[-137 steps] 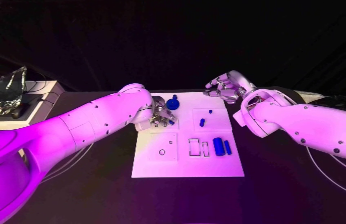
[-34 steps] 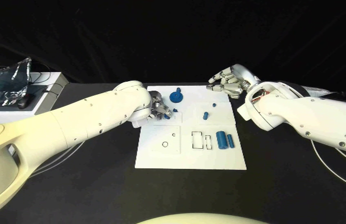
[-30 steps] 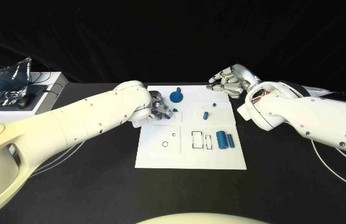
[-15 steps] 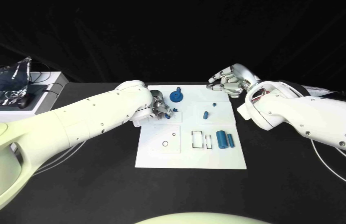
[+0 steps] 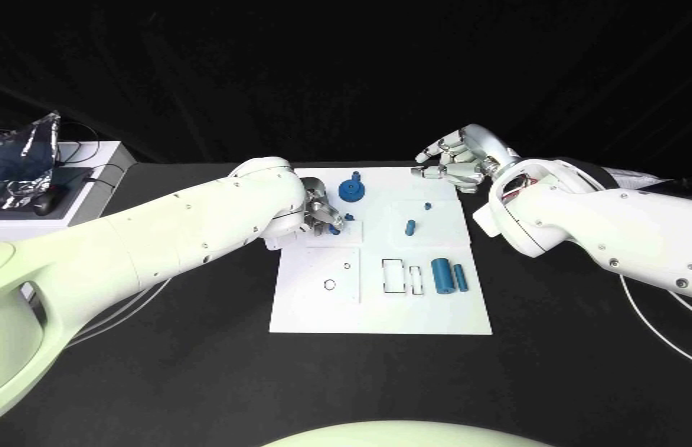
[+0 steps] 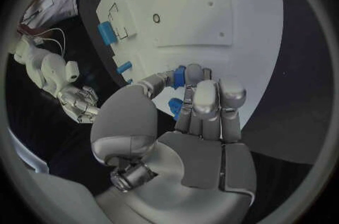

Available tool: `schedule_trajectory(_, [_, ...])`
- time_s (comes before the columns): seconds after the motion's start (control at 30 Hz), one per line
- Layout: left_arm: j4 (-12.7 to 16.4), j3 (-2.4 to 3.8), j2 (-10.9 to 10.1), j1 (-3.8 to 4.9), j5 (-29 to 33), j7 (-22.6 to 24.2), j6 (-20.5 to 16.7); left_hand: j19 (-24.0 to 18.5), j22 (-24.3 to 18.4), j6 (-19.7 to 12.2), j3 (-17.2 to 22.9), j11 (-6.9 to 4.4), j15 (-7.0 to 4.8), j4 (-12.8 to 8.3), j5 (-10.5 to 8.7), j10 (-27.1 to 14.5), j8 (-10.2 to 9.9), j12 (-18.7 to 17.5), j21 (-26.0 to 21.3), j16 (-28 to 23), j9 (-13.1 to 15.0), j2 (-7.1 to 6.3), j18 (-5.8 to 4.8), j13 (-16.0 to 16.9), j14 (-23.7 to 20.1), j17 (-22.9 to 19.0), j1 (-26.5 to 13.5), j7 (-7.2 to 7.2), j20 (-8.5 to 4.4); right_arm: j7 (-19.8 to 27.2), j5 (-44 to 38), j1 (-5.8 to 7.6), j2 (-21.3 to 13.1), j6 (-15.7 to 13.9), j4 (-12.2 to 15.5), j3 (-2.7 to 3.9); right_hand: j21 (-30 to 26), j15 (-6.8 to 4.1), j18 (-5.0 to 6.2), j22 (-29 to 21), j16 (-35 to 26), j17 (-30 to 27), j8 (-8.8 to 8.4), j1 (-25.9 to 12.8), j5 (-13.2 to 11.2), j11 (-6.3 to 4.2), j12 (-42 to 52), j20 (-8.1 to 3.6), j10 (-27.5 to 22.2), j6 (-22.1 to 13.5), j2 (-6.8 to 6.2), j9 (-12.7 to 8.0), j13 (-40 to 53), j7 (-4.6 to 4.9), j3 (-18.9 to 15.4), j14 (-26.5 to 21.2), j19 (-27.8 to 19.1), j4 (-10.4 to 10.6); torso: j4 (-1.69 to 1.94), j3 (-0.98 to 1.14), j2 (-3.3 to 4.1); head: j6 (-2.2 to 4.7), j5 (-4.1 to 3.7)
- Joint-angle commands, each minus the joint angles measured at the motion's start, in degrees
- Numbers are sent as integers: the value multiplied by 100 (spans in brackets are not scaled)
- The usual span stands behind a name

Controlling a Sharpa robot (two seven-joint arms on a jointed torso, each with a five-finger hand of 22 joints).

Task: Assemble the parts on the task board

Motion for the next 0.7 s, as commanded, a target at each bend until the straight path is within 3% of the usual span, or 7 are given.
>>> schedule_trajectory(0.03, [5, -58, -2, -83, -15, -91, 338, 61, 21, 304, 483, -202, -9, -538, 67, 238, 35, -25, -2, 2, 143, 47, -45, 10, 54, 14, 91, -269, -2, 28, -45, -2, 3, 67, 2, 2, -33, -20, 46, 781, -33, -5, -29, -41, 10, -15, -24, -18, -40, 15, -18, -9, 0, 17, -4, 14, 275, 25, 0, 0, -7, -4, 9])
schedule_trajectory(0.4, [37, -60, -59, -82, -40, -128, 257, 88, 74, 321, 517, -215, -20, -588, 201, 271, 69, -43, -7, 0, 174, 48, -53, 34, 58, 12, 53, -280, -13, 22, -48, -2, -1, 86, 0, 2, -33, -21, 46, 782, -34, -6, -31, -36, 10, -15, -25, -18, -40, 16, -18, -9, -1, 17, -3, 14, 276, 22, -5, -2, 2, -8, 12])
schedule_trajectory(0.53, [29, -60, -68, -82, -63, -137, 246, 97, 89, 331, 537, -219, -21, -606, 375, 284, 86, -47, -9, -1, 187, 36, -49, 34, 61, 10, 41, -281, -12, 16, -64, -2, -2, 109, 0, 2, -30, -19, 45, 783, -37, -7, -34, -4, -11, -14, -24, -17, -39, 14, -35, -10, 0, 20, 1, 13, 276, -7, -1, -8, 1, -11, 16])
schedule_trajectory(0.7, [7, -60, -71, -81, -91, -152, 245, 110, 108, 337, 540, -223, -23, -622, 446, 295, 97, -47, -1, 5, 197, 37, -47, 36, 63, 12, 36, -284, -7, 13, -71, -2, 0, 123, -2, 2, -31, -19, 45, 783, -35, -5, -34, -16, -5, -13, -24, -17, -39, 15, -33, -11, 1, 20, -1, 14, 276, -1, 3, -3, -2, -15, 21])
